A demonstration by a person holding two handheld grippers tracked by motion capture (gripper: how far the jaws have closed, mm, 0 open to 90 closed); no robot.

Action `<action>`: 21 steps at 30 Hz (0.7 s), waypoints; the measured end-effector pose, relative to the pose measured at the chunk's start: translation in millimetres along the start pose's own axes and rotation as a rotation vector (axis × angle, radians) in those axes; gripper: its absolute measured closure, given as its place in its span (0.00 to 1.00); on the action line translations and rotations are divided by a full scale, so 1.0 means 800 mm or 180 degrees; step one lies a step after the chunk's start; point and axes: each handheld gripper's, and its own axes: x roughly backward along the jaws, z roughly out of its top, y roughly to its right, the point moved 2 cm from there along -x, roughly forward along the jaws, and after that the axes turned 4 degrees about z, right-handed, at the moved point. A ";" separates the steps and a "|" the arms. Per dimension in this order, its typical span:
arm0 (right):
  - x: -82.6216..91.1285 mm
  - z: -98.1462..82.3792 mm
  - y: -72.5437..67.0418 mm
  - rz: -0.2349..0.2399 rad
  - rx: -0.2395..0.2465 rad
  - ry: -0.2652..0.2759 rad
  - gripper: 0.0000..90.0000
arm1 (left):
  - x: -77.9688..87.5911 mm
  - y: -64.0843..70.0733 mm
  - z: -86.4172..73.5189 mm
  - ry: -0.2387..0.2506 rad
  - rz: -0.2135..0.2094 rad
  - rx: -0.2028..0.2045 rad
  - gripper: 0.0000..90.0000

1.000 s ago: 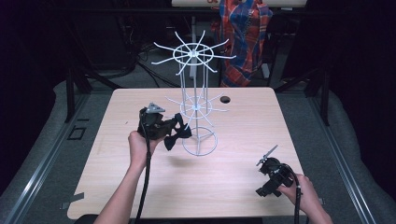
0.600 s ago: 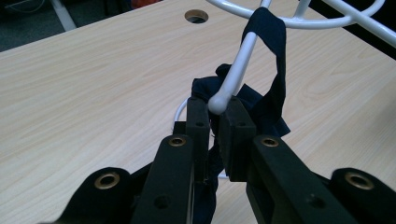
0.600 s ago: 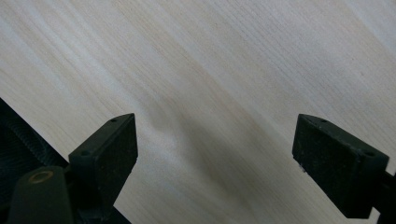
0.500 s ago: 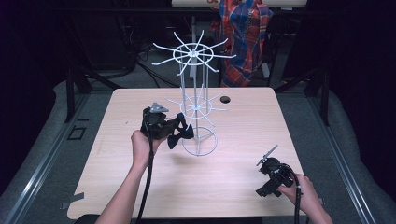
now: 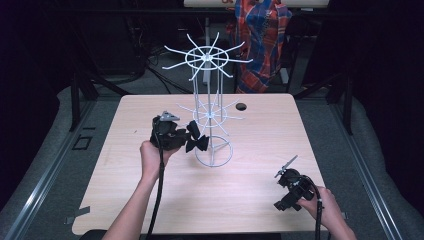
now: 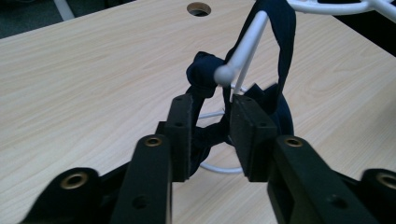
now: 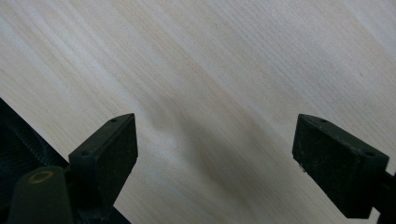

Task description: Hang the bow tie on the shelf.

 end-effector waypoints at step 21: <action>0.001 0.000 0.000 -0.0013 -0.0034 0.0108 0.16 | 0.034 -0.021 -0.017 -0.0085 0.0008 0.0079 0.31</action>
